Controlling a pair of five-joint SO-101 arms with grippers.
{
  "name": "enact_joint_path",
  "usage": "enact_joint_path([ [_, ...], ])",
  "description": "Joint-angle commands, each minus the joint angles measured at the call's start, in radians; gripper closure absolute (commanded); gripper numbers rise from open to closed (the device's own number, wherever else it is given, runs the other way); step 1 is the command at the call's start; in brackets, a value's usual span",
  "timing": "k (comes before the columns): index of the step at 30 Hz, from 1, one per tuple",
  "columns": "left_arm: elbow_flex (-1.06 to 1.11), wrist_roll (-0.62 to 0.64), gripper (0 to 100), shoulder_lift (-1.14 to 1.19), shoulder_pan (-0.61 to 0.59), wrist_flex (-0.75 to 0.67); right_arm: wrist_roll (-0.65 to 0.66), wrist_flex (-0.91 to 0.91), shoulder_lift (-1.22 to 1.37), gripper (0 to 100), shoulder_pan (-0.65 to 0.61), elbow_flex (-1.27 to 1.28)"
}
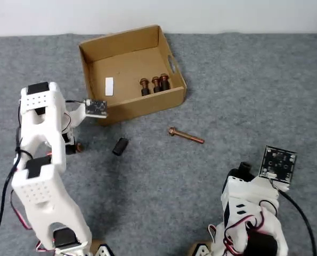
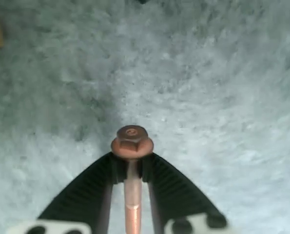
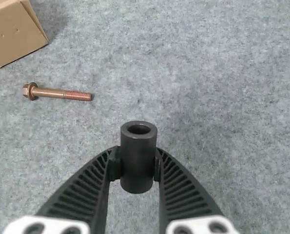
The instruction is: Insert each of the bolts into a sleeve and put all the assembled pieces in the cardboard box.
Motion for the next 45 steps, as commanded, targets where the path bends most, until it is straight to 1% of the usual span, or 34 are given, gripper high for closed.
enact_joint_path([
  [1,0.059,0.149,100,-0.167,0.008,0.034,0.009,-0.033,-0.004,99.1,0.007,-0.009],
  [5,0.202,0.414,100,-0.319,0.021,0.035,0.006,-0.033,-0.004,99.1,0.007,-0.011],
  [7,0.286,0.503,100,-0.419,0.031,0.025,0.006,-0.033,-0.004,99.1,0.002,-0.011],
  [9,0.355,0.609,100,-0.531,0.043,0.006,0.006,-0.033,-0.004,99.1,-0.028,-0.012],
  [13,0.429,0.905,100,-0.767,0.092,0.000,0.006,-0.033,-0.004,99.1,-0.170,-0.012],
  [15,0.447,1.077,100,-0.859,0.120,-0.014,0.006,-0.033,-0.004,99.1,-0.216,-0.012],
  [18,0.475,1.387,99,-0.924,0.137,-0.023,0.006,-0.033,-0.004,99.1,-0.217,-0.011],
  [19,0.481,1.468,99,-0.930,0.138,-0.015,0.006,-0.033,-0.004,99.1,-0.217,-0.011],
  [20,0.481,1.516,99,-0.930,0.138,0.006,0.006,-0.033,-0.004,99.1,-0.217,-0.011],
  [22,0.492,1.547,99,-0.930,0.140,0.023,0.006,-0.033,-0.004,99.1,-0.217,-0.011],
  [25,0.510,1.606,99,-0.937,0.181,0.021,0.006,-0.033,-0.004,99.1,-0.217,-0.011],
  [28,0.504,1.761,100,-0.939,0.269,0.029,0.005,-0.033,-0.004,99.1,-0.223,-0.011],
  [30,0.504,1.881,100,-0.939,0.361,0.029,0.005,-0.033,-0.004,99.1,-0.223,-0.011],
  [33,0.504,2.030,100,-0.973,0.554,0.020,0.006,-0.035,-0.004,99.1,-0.228,-0.015],
  [35,0.507,2.108,100,-1.020,0.698,-0.008,0.006,-0.031,-0.005,99.1,-0.263,-0.020],
  [37,0.509,2.179,100,-1.079,0.796,-0.041,0.003,-0.025,-0.022,99.1,-0.317,-0.034],
  [39,0.506,2.211,100,-1.125,0.809,-0.055,0.003,-0.025,-0.051,99.1,-0.367,-0.032],
  [42,0.512,2.214,100,-1.177,0.718,-0.011,0.003,-0.025,-0.045,99.1,-0.437,-0.034],
  [45,0.515,2.216,100,-1.258,0.689,0.021,0.003,-0.024,-0.045,99.1,-0.510,-0.034],
])
